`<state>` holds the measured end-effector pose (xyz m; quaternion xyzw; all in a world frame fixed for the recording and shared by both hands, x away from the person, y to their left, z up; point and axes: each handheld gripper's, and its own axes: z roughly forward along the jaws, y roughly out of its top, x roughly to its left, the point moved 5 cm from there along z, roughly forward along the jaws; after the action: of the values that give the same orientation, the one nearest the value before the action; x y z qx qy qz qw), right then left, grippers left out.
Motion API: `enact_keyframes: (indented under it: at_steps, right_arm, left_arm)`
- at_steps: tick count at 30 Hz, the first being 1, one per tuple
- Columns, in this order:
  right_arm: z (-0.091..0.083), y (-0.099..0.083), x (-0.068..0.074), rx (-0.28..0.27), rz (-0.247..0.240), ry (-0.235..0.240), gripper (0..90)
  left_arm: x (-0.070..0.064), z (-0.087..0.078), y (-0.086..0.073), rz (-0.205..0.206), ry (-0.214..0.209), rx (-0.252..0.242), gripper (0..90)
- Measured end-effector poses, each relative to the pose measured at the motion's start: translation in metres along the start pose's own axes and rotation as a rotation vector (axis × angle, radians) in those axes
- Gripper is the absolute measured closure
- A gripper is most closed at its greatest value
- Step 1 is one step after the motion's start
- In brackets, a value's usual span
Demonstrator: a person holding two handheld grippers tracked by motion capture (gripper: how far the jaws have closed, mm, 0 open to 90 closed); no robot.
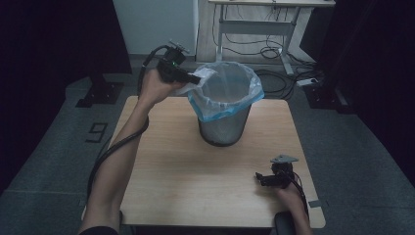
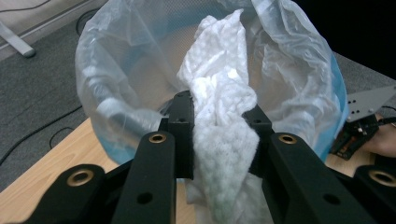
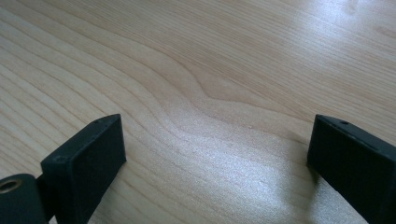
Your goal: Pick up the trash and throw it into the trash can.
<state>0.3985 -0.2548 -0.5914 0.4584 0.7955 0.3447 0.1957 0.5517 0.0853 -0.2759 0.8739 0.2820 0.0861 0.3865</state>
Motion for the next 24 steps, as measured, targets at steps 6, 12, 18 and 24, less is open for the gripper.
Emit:
enact_keyframes:
  at_steps: [6, 12, 18, 24]
  right_arm:
    - [0.000, 0.000, 0.000, 0.000, -0.002, 0.003, 3.5]
    - [0.000, 0.000, 0.000, 0.000, -0.005, 0.005, 3.5]
    - [0.001, 0.000, 0.001, 0.000, -0.007, 0.007, 3.2]
    - [0.001, 0.000, 0.001, 0.001, -0.010, 0.010, 3.1]
  left_arm:
    - [0.000, 0.014, 0.011, -0.002, -0.001, -0.011, 71.7]
    - [-0.002, 0.032, 0.020, -0.006, 0.000, -0.021, 71.6]
    - [-0.004, 0.050, 0.028, -0.004, 0.001, -0.018, 71.5]
    - [-0.004, 0.069, 0.032, -0.007, 0.004, -0.031, 71.2]
